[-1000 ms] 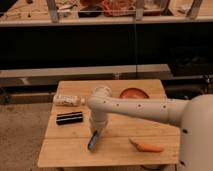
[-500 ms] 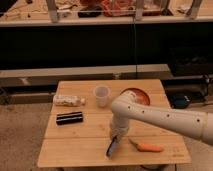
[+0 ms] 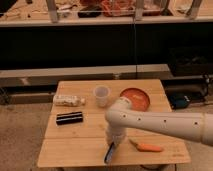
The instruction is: Wipe the white sponge on the table
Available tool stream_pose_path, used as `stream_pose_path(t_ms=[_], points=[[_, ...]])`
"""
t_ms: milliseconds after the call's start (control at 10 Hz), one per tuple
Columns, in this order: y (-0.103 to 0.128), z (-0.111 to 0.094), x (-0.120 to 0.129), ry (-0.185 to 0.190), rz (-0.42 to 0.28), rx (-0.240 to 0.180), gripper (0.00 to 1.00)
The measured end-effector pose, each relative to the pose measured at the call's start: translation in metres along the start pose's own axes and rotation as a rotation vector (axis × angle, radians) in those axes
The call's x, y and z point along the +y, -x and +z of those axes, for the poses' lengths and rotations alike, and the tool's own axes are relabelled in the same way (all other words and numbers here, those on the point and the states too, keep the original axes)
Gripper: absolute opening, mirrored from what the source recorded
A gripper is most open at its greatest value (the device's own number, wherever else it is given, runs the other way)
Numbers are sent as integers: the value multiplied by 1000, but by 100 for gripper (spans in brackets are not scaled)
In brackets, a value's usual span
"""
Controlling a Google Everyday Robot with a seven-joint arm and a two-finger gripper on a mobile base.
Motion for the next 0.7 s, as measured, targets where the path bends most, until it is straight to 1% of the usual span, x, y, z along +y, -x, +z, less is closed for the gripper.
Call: stream_pose_path(t_ms=[200,500,700], points=[[35,6,-40,11,-51,31,0],[78,11,-96,27,-137,71,0],[86,9,-114,28,-177,88,0]])
